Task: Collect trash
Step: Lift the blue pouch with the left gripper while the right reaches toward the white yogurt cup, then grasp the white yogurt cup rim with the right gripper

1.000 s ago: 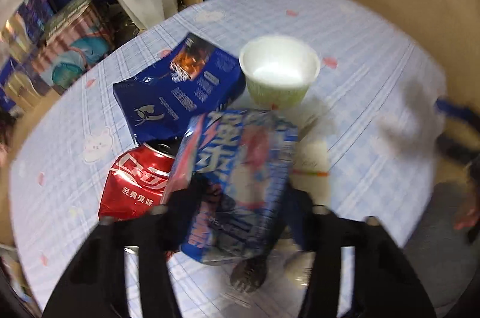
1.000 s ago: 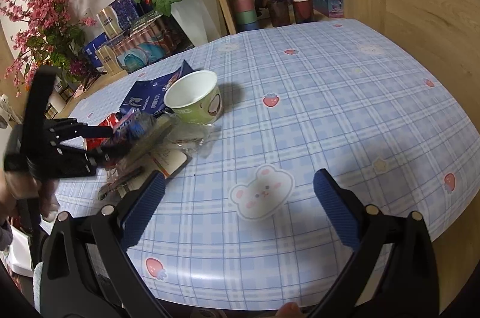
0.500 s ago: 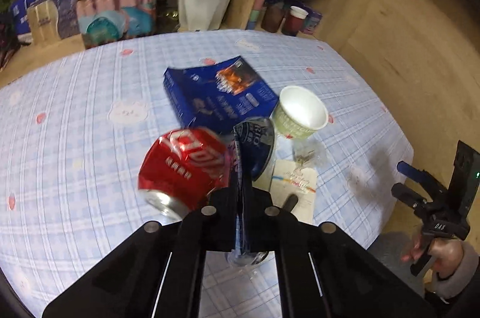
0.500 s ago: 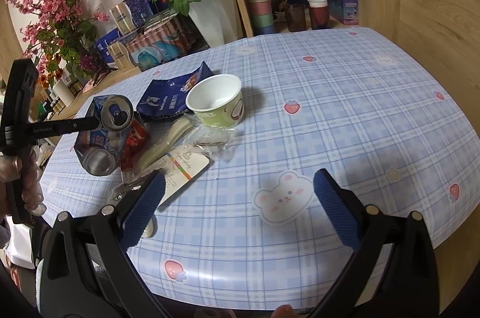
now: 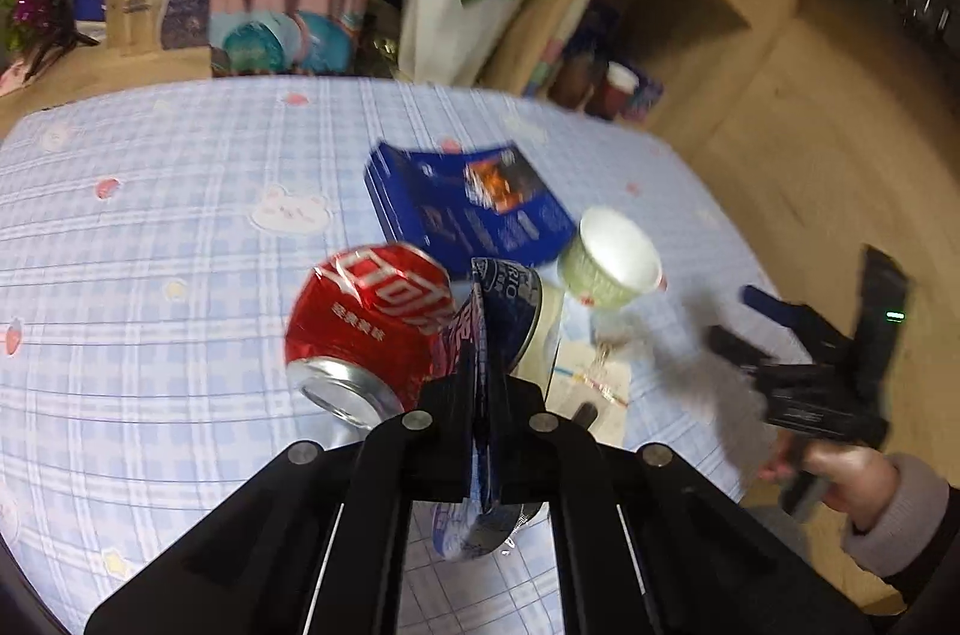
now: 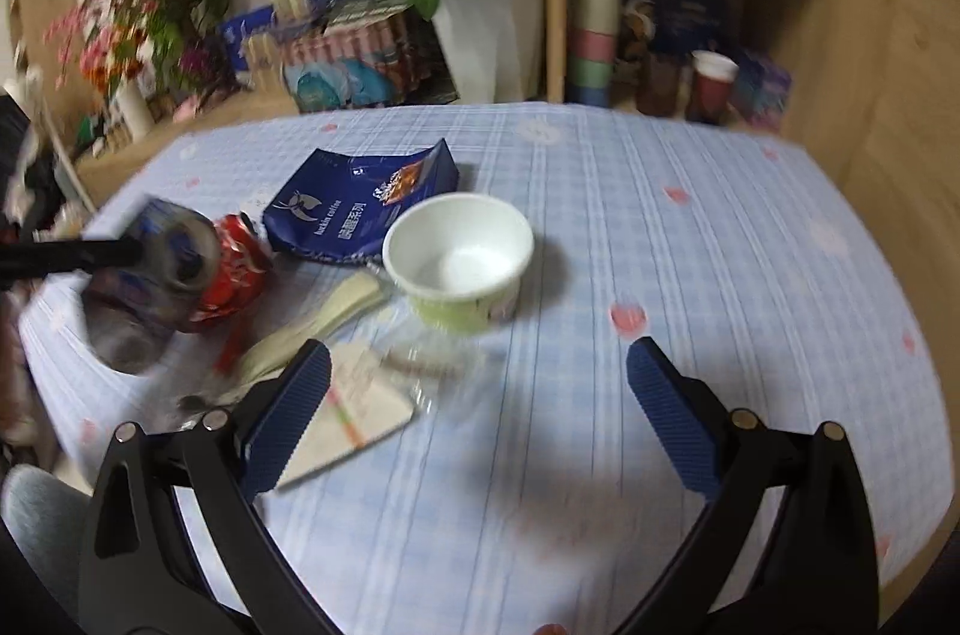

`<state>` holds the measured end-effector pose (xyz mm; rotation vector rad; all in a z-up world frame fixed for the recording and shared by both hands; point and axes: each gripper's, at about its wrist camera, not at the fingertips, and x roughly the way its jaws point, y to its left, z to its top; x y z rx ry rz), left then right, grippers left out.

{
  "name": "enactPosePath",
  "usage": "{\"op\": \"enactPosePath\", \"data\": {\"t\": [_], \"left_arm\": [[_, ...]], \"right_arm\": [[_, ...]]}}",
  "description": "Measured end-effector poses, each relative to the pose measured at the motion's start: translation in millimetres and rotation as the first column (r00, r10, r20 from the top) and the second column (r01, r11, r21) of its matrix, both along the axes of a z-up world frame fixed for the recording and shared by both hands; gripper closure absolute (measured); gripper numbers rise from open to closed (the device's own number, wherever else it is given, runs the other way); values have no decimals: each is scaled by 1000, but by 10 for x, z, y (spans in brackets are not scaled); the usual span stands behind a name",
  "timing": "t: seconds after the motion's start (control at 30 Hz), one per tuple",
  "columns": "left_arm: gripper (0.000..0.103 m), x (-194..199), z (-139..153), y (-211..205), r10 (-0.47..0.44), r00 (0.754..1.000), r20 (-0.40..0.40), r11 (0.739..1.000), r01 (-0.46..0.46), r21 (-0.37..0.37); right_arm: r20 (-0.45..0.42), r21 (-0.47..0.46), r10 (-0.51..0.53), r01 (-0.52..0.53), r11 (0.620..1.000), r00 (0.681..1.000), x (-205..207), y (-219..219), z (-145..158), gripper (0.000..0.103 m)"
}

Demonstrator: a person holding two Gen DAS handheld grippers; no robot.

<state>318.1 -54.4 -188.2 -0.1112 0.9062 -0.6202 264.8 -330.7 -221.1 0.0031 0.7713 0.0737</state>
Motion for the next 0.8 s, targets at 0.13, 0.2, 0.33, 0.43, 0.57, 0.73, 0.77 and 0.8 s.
{"op": "enactPosePath", "data": {"t": [0.13, 0.2, 0.33, 0.43, 0.57, 0.73, 0.77, 0.8], "left_arm": [[99, -60, 141, 171, 41, 999, 22, 998, -40, -49], [99, -80, 185, 272, 61, 998, 16, 995, -60, -73], [99, -114, 239, 477, 102, 995, 3, 987, -101, -126], [99, -175, 274, 548, 111, 994, 20, 987, -108, -122], [99, -269, 298, 646, 135, 991, 20, 981, -130, -144], [99, -469, 338, 719, 176, 984, 17, 971, -171, -165], [99, -511, 344, 723, 181, 983, 17, 970, -176, -169], [99, -562, 351, 724, 185, 983, 15, 968, -179, -174]], "right_arm": [[-75, -23, 32, -33, 999, 997, 446, 108, -157, 6], [-113, -4, 11, -12, 1000, 994, 611, 113, -228, 6], [-154, 13, -27, 29, 999, 988, 815, 125, -333, 8], [-179, 1, -28, 29, 1000, 983, 905, 174, -365, 22], [-177, -28, -26, 21, 999, 984, 853, 225, -304, 23], [-99, -36, -24, 20, 999, 995, 607, 212, -138, 24], [-86, -33, -30, 27, 999, 996, 558, 198, -106, 24], [-76, -21, -37, 35, 999, 996, 503, 180, -71, 24]]}}
